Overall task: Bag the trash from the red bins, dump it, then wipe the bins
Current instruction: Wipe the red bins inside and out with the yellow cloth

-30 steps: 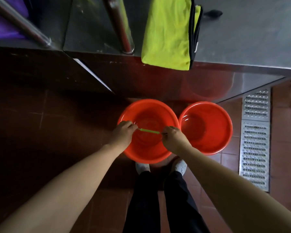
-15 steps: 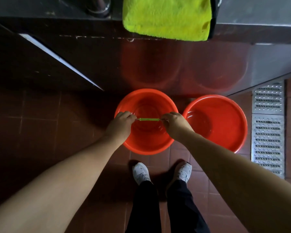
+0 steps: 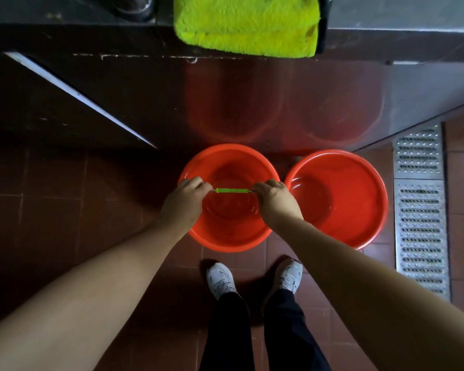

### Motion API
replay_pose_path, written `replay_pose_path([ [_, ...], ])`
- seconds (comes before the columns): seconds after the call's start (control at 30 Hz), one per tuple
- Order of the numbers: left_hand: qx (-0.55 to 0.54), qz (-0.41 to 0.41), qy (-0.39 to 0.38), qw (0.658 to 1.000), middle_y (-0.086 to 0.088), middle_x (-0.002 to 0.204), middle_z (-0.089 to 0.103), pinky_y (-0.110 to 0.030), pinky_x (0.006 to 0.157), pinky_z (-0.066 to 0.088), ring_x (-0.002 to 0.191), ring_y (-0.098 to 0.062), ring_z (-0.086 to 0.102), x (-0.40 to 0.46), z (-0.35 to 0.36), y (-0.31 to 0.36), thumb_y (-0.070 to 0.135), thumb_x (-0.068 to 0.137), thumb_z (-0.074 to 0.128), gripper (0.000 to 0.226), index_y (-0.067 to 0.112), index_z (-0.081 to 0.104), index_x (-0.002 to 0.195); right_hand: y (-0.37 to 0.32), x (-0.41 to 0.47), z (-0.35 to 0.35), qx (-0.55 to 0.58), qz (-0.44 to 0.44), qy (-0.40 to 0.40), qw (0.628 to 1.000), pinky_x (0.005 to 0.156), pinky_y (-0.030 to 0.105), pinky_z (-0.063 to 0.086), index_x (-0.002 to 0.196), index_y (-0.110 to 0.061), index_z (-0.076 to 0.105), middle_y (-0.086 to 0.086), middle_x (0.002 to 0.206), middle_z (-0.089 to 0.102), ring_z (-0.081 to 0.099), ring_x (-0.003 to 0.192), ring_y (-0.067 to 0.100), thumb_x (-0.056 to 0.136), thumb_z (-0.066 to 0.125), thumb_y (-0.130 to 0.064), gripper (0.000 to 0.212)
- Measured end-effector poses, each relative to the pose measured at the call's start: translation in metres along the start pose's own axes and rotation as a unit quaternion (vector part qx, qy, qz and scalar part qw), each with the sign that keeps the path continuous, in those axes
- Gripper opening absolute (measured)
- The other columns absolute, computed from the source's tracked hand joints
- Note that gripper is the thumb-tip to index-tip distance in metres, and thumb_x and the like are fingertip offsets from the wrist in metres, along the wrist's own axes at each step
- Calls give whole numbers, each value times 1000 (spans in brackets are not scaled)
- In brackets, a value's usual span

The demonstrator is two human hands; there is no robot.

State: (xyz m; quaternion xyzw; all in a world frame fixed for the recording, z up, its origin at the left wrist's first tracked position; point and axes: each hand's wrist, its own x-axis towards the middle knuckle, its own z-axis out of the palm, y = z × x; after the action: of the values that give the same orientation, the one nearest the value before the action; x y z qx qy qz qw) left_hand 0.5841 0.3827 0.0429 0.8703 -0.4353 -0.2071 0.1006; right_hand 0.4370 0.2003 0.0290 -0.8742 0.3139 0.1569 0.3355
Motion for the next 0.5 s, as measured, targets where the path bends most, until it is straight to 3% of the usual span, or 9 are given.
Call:
replay_pose_path([
  [0.2,10,-8,-11,1000,-7,107,58,-46,72,52,103,-30,53,-7,4,9,3,91,50,30,13,66,114,7,-7,2,-2,-1,1,1000,86,41,50,124,-24,68,8,113,62,54,112,34,101,51,-25,28],
  [0.3,15,-25,-23,999,-8,109,59,-42,76,51,104,-30,54,-10,13,8,3,94,50,31,13,66,118,11,-7,7,8,-11,-20,1000,89,38,50,124,-24,70,8,114,62,56,113,32,99,53,-14,32],
  [0.5,25,-30,-20,999,-7,101,60,-39,66,48,95,-31,57,-24,26,0,5,90,57,24,15,69,108,17,-16,24,20,-18,-13,1000,81,34,48,125,-27,70,4,114,62,60,109,29,93,51,-1,45],
])
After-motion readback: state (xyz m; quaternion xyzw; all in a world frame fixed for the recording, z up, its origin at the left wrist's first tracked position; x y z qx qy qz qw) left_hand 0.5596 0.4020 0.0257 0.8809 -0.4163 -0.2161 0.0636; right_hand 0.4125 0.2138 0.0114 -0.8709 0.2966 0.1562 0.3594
